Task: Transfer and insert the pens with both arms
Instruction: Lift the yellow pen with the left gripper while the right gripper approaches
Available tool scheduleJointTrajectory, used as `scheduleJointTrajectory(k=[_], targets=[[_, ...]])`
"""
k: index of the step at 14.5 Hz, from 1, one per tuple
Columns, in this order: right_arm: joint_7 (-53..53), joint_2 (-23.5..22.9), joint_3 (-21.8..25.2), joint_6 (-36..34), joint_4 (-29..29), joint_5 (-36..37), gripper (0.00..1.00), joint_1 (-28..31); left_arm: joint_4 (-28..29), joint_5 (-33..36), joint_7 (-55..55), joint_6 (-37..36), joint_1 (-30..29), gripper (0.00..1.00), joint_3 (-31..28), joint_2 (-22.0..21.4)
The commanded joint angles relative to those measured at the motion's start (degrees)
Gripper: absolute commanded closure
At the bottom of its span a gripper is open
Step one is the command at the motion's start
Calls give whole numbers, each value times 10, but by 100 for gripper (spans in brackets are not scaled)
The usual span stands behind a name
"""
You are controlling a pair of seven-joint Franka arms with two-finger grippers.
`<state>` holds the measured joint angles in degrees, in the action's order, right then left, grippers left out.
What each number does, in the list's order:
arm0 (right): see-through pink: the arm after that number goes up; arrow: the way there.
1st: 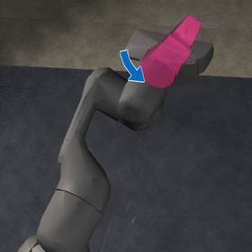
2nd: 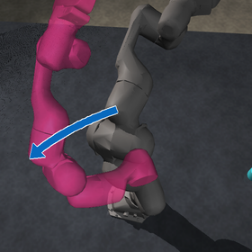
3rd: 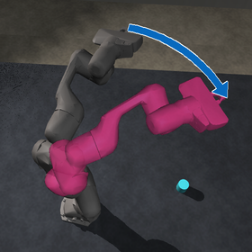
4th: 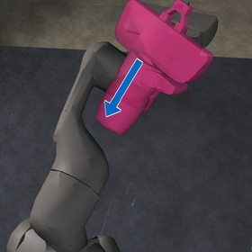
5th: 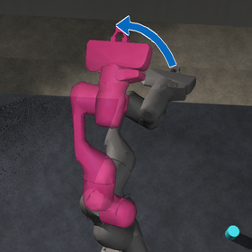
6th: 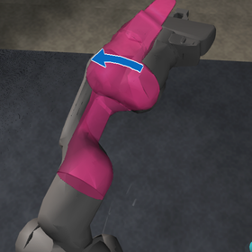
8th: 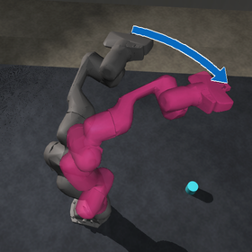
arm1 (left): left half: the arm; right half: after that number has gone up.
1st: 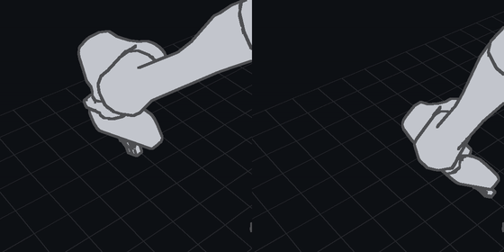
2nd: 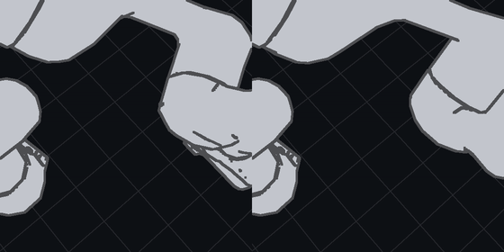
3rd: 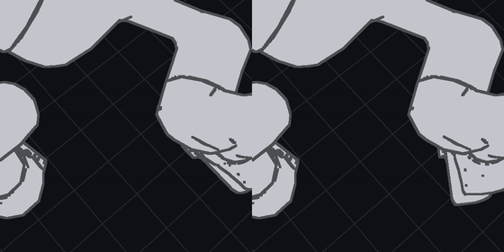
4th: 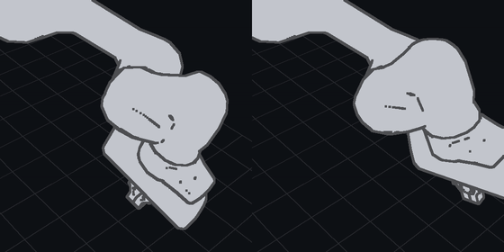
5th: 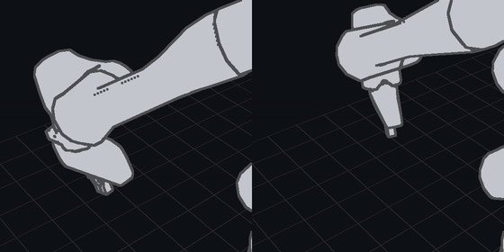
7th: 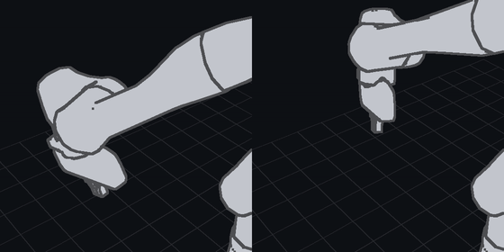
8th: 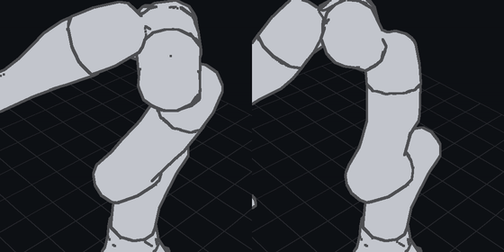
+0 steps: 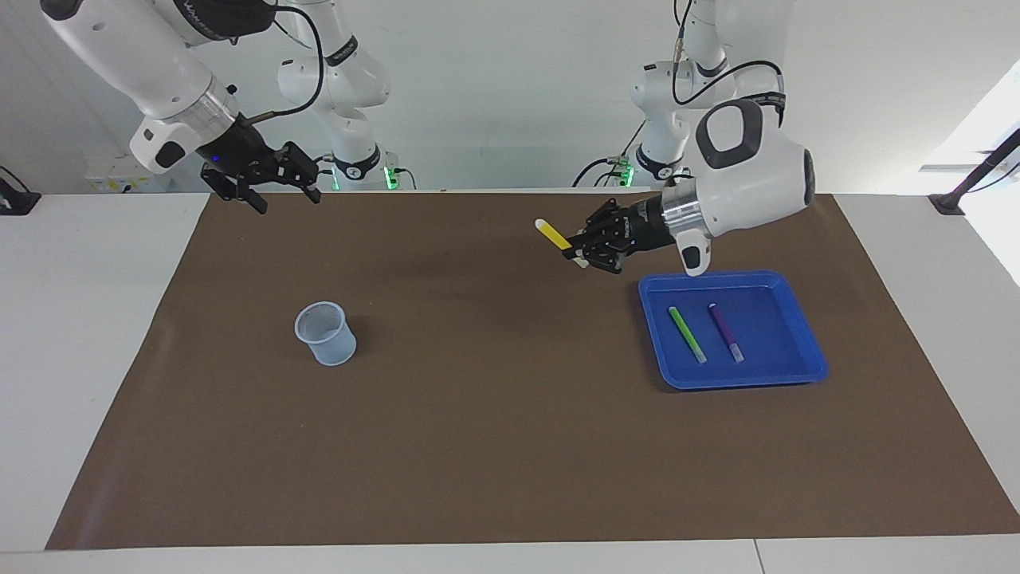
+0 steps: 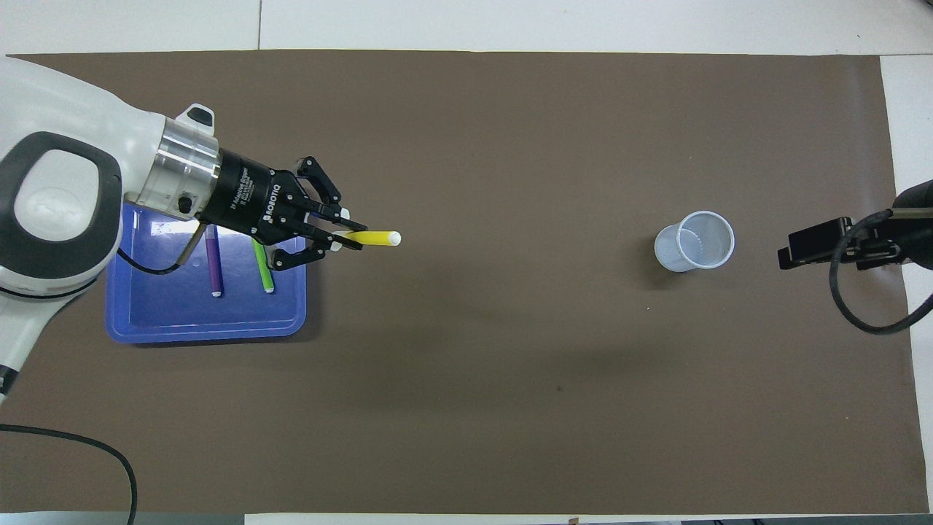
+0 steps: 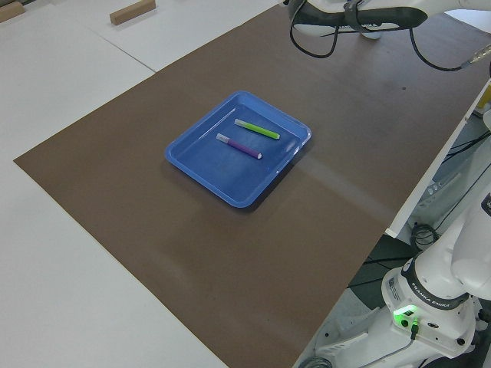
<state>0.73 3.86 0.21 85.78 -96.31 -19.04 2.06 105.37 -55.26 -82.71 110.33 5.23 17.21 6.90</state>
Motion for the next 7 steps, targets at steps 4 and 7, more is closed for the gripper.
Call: scheduleJointTrajectory(k=[4, 7], targets=[[-10, 19, -13, 4, -34, -120, 0, -12, 76, -127, -74, 162, 86, 100, -5, -42], [-59, 26, -13, 51, -53, -135, 0, -60, 81, -162, -72, 188, 122, 100, -4, -46]])
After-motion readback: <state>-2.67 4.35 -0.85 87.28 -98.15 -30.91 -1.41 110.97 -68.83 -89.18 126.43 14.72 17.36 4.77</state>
